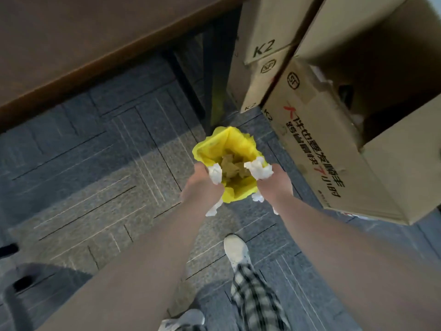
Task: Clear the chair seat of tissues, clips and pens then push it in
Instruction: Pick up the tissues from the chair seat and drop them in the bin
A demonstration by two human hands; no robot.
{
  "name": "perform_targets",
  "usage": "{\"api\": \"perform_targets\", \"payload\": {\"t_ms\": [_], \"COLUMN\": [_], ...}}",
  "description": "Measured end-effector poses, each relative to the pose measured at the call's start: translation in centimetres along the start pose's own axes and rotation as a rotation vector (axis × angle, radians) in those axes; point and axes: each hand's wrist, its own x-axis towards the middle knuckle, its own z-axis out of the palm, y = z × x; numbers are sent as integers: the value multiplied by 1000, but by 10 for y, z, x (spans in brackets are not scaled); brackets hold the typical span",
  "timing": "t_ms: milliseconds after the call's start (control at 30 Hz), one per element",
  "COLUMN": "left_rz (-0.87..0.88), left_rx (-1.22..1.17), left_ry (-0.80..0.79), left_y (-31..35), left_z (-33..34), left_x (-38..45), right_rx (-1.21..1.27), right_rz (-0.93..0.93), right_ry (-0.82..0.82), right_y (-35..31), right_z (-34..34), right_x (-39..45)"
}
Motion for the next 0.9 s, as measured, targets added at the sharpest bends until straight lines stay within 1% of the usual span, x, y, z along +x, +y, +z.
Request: {"api": "perform_targets", "payload": {"t_ms": [200,300,433,567,700,900], "left_rz": [-26,-75,-152,-207,-200,-160], "left_rx": [-13,-38,-151,-272,-356,-376], "left_ry": [-40,-11,21,48,54,7], "left_y": [17,20,31,37,40,37], "left_z": [34,43,48,50,48,43], "left_x": [47,61,71,76,81,77], "right_rx": [57,127,161,165,160,61], "right_rz": [56,88,60,17,11,-27], "right_ry": [-48,-64,-105,-98,-90,-92], "right_y": [10,8,-2,-9,-9,-4], "right_z": [13,18,21,26,31,26], "right_x": [44,58,68,72,73,67]}}
